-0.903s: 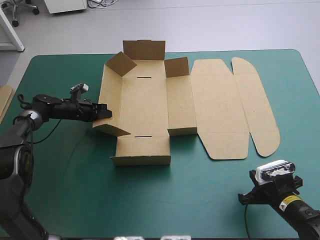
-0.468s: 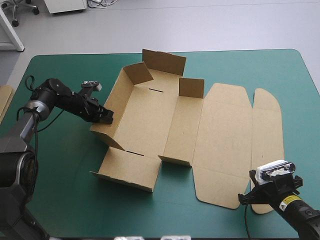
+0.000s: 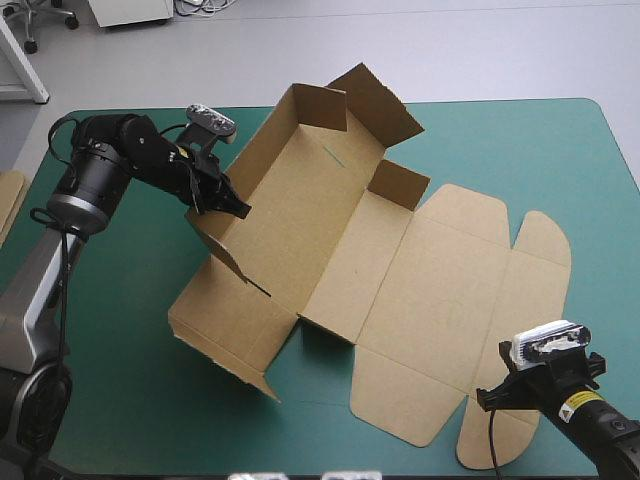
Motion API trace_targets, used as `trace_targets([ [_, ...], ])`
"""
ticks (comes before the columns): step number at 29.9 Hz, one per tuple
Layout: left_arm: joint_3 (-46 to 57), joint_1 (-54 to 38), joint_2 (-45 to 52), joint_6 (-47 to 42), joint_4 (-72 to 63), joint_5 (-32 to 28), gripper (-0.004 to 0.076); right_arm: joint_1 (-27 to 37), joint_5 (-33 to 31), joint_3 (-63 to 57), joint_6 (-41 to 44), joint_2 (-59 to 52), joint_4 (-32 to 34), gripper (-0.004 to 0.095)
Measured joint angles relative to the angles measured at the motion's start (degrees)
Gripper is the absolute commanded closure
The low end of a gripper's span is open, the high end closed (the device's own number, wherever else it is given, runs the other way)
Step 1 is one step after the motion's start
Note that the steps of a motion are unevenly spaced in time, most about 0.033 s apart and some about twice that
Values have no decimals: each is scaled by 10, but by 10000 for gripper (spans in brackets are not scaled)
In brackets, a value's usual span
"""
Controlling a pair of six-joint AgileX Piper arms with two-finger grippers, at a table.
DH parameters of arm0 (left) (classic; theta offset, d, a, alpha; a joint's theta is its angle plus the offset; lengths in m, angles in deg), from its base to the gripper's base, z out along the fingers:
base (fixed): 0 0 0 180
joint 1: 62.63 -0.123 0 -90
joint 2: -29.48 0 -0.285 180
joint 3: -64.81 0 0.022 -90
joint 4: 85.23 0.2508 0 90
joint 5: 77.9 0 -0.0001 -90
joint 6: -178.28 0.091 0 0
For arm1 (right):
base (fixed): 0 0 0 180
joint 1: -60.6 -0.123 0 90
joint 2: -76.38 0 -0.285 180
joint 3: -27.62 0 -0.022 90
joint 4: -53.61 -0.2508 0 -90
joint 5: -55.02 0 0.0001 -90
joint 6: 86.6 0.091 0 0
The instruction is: Fold the box
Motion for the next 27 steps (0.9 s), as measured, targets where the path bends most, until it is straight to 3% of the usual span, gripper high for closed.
trace_targets([
  [7,-49,121,0,-27,209,20,734,0,-61,52,-1,0,38,926],
  [16,-49,254,1,-31,330,18,734,0,-140,118,0,0,63,926],
  [22,-7,307,22,-44,394,-50,734,0,-185,159,19,0,65,926],
  [27,89,331,62,-117,505,-88,734,0,-213,180,33,0,65,926],
])
